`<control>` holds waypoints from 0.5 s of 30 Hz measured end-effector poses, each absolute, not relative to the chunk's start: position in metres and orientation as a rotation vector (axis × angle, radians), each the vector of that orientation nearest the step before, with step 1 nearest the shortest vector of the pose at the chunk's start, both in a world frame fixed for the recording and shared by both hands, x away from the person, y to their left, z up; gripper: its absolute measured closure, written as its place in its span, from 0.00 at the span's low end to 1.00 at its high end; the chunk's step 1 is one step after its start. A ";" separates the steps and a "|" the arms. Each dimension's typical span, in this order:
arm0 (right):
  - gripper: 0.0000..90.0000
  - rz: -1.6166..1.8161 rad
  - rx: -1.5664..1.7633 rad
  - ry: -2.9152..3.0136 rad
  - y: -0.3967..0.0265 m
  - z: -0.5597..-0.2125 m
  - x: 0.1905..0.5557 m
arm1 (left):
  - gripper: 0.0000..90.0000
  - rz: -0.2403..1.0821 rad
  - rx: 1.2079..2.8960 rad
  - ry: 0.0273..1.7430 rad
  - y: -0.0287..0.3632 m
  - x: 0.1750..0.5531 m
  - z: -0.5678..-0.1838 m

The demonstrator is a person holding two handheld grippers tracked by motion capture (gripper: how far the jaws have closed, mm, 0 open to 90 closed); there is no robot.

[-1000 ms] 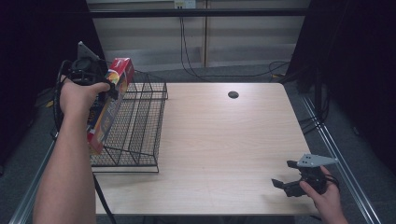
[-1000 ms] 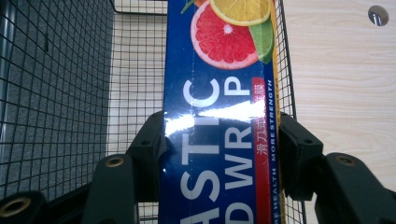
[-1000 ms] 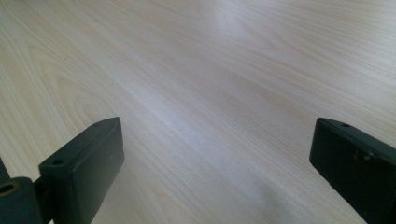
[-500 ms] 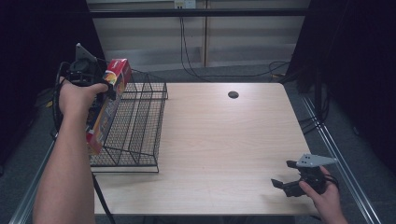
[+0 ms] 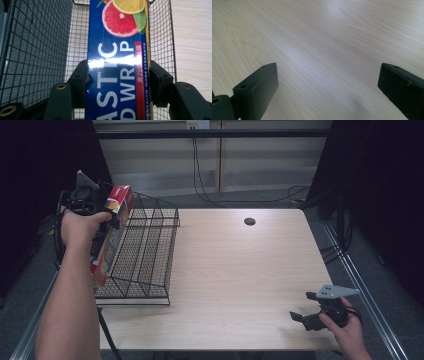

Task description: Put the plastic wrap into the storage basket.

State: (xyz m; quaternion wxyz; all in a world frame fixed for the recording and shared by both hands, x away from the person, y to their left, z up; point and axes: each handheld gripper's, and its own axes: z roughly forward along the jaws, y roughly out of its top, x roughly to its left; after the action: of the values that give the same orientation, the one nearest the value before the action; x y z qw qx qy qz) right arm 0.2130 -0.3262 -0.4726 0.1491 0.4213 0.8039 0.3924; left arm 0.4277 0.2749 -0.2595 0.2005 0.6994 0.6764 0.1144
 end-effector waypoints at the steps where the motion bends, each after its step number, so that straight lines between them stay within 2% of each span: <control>1: 0.03 1.129 1.207 2.312 -0.326 -0.473 0.213 | 0.49 0.317 1.948 1.892 0.274 0.428 -0.260; 15: 0.03 1.129 1.211 2.311 -0.326 -0.473 0.213 | 0.49 0.313 1.914 1.949 0.279 0.428 -0.269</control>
State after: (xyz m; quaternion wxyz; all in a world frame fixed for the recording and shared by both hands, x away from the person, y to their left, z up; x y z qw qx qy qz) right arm 0.2129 -0.3264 -0.4727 0.1488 0.4214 0.8038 0.3926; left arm 0.4281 0.2793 -0.2687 0.1947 0.6827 0.6953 0.1117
